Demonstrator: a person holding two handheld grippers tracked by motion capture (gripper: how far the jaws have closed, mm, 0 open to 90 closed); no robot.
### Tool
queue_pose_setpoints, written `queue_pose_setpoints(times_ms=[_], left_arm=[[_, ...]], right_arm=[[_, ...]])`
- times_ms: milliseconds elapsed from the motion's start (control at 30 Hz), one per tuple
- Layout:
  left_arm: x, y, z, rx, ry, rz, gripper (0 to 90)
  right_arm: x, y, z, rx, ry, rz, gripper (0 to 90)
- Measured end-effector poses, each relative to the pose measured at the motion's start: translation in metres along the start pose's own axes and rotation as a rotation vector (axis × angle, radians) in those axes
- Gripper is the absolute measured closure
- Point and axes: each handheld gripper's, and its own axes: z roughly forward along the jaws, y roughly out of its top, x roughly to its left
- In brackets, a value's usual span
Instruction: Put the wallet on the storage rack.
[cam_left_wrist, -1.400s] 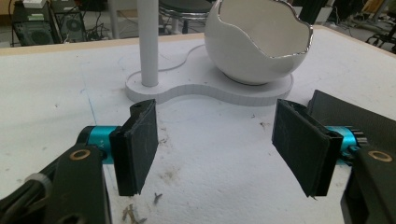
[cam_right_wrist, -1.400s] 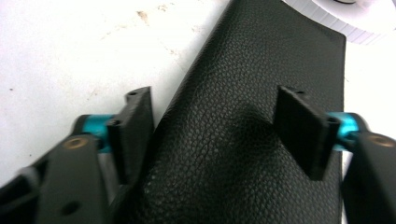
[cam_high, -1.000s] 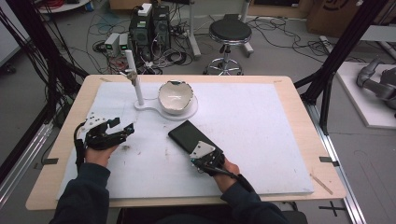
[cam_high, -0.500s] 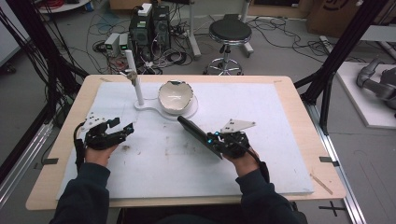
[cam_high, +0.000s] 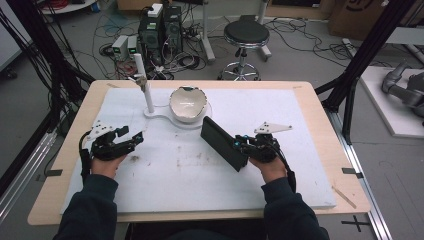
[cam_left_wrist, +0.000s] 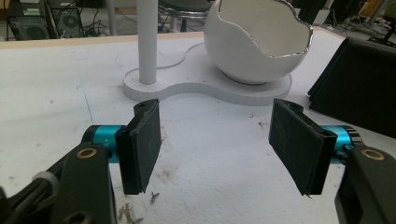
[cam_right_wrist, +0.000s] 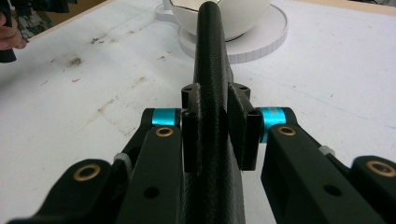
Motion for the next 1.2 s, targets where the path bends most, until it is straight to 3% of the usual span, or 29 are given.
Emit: queue_pose_setpoints(times_ms=[100, 200, 333, 500, 567, 600, 667, 767, 800, 1033, 1067, 1100, 1133, 1167, 1200], left_arm=[[0.0, 0.0, 0.0, 0.001, 0.0, -0.003, 34.2], [0.0, 0.0, 0.0, 0.001, -0.001, 0.0, 34.3], [0.0, 0.0, 0.0, -0.002, 0.0, -0.003, 34.3], [0.0, 0.0, 0.0, -0.003, 0.0, -0.003, 34.3], [0.0, 0.0, 0.0, -0.003, -0.002, -0.003, 34.4], [0.0, 0.0, 0.0, -0.002, -0.001, -0.002, 34.4], [0.0, 0.0, 0.0, -0.004, -0.003, -0.002, 34.4], [0.0, 0.0, 0.0, -0.006, -0.005, -0.002, 34.6], [0.0, 0.0, 0.0, -0.007, -0.005, -0.004, 34.6], [0.0, 0.0, 0.0, -0.005, -0.007, -0.002, 34.6], [0.0, 0.0, 0.0, -0.006, -0.007, -0.005, 34.6], [0.0, 0.0, 0.0, -0.007, -0.006, -0.002, 34.6], [0.0, 0.0, 0.0, -0.007, -0.006, -0.002, 34.6], [0.0, 0.0, 0.0, -0.005, -0.006, -0.003, 34.6], [0.0, 0.0, 0.0, -0.002, -0.004, -0.004, 34.6]], right_arm=[[-0.003, -0.001, 0.0, -0.006, 0.002, 0.019, 69.9], [-0.004, -0.003, 0.0, -0.008, 0.036, 0.031, 61.4], [-0.003, -0.006, 0.001, 0.003, 0.03, 0.019, 55.6], [0.0, -0.014, 0.004, 0.011, -0.003, -0.051, 47.1], [0.002, -0.022, 0.007, 0.01, -0.013, -0.123, 38.5], [0.002, -0.026, 0.009, 0.013, -0.017, -0.137, 37.0], [0.001, -0.032, 0.017, 0.063, -0.037, -0.141, 34.8], [-0.002, -0.034, 0.023, 0.1, -0.046, -0.136, 36.3], [-0.002, -0.037, 0.028, 0.13, -0.059, -0.175, 37.5], [-0.001, -0.044, 0.034, 0.196, -0.05, -0.212, 44.4], [-0.002, -0.046, 0.033, 0.184, -0.044, -0.204, 48.1], [-0.004, -0.046, 0.028, 0.145, -0.041, -0.195, 60.8], [-0.004, -0.046, 0.028, 0.145, -0.041, -0.195, 60.8], [-0.004, -0.046, 0.025, 0.128, -0.041, -0.202, 67.4], [-0.004, -0.043, 0.016, 0.061, -0.053, -0.209, 72.5]])
